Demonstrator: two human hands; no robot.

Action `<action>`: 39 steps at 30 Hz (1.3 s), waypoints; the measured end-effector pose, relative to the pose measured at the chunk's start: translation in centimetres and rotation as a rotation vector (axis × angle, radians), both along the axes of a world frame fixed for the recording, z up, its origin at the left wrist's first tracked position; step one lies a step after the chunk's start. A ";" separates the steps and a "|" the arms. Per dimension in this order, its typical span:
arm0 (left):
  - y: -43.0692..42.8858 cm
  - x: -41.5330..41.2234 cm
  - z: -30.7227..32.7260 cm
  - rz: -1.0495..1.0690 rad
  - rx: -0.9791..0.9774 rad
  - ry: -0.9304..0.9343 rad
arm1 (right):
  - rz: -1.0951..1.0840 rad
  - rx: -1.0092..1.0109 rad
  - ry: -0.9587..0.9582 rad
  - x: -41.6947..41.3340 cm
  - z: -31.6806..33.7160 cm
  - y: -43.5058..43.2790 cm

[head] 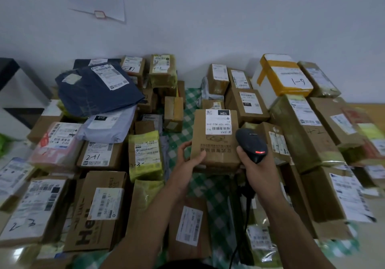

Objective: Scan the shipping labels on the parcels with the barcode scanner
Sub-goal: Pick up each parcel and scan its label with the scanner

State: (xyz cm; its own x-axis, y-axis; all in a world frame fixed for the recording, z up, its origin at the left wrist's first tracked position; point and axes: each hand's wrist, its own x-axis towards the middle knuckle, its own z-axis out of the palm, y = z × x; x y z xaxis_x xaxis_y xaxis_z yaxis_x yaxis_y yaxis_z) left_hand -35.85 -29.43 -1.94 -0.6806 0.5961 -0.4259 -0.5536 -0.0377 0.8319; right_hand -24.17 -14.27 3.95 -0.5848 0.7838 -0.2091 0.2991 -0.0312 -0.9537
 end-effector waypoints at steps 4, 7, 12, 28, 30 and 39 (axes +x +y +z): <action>-0.2 -0.1 -0.4 -0.016 0.082 -0.049 | 0.031 0.004 0.047 0.5 0.8 0.3; -1.0 -0.4 -1.0 -0.100 0.077 -0.003 | 0.077 0.034 0.035 0.6 1.2 0.3; -2.4 -1.2 0.0 -0.135 -0.095 0.202 | 0.096 0.060 0.024 0.9 1.6 -0.3; 0.2 -6.0 -0.4 -0.049 -0.356 0.654 | 0.346 -0.001 -0.140 2.0 4.3 -1.7; 0.3 -6.6 -1.0 -0.045 -0.372 0.672 | 0.370 0.019 -0.145 2.0 4.5 -1.8; 0.5 -6.7 -1.3 -0.068 -0.401 0.663 | 0.393 0.013 -0.154 2.7 4.7 -2.0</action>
